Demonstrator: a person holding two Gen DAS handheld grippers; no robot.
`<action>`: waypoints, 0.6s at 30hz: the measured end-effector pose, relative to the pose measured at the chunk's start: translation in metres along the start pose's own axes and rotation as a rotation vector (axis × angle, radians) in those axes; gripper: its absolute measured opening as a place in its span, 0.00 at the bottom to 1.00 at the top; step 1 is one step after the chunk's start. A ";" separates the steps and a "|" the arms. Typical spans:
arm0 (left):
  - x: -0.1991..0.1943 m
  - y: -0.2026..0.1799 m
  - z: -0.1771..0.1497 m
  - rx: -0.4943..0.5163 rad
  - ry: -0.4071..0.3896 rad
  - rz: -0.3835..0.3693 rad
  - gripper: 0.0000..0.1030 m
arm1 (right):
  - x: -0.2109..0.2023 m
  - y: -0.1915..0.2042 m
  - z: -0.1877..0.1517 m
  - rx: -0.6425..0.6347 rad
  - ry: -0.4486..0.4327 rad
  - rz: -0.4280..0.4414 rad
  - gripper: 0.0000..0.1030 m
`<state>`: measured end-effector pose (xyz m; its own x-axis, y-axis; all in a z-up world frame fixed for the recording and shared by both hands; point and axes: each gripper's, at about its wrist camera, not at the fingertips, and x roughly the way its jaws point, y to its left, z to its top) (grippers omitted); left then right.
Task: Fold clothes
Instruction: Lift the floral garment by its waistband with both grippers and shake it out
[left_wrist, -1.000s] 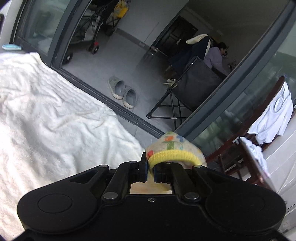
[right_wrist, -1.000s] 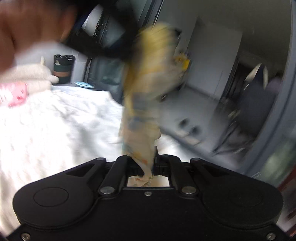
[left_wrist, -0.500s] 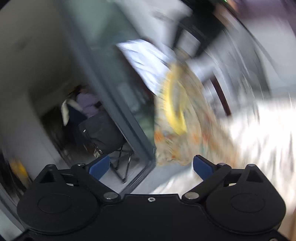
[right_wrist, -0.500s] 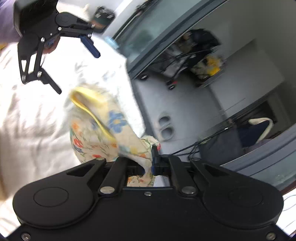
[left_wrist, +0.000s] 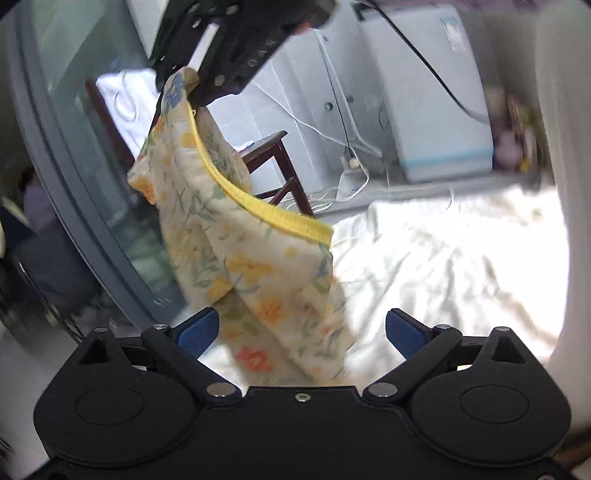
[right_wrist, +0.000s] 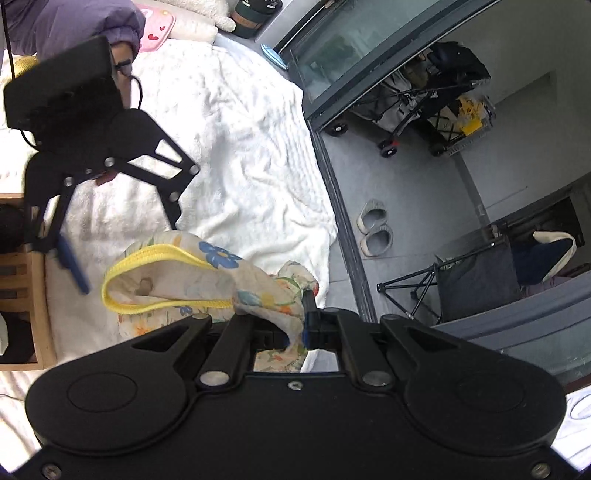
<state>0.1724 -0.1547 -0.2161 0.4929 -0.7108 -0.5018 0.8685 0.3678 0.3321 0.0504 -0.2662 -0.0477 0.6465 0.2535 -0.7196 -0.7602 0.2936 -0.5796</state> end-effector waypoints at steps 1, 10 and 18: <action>0.008 -0.001 0.000 -0.008 0.019 0.038 0.95 | 0.004 -0.004 0.002 0.011 -0.002 0.011 0.06; 0.019 0.039 -0.006 -0.134 0.076 -0.011 0.06 | 0.050 -0.030 0.007 0.128 0.077 0.076 0.06; 0.006 0.077 -0.009 -0.162 0.073 0.126 0.03 | 0.050 -0.027 -0.007 0.170 0.117 0.109 0.06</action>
<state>0.2426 -0.1251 -0.2012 0.5958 -0.6097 -0.5228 0.7935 0.5473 0.2661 0.1027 -0.2682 -0.0704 0.5419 0.1865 -0.8195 -0.7967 0.4242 -0.4304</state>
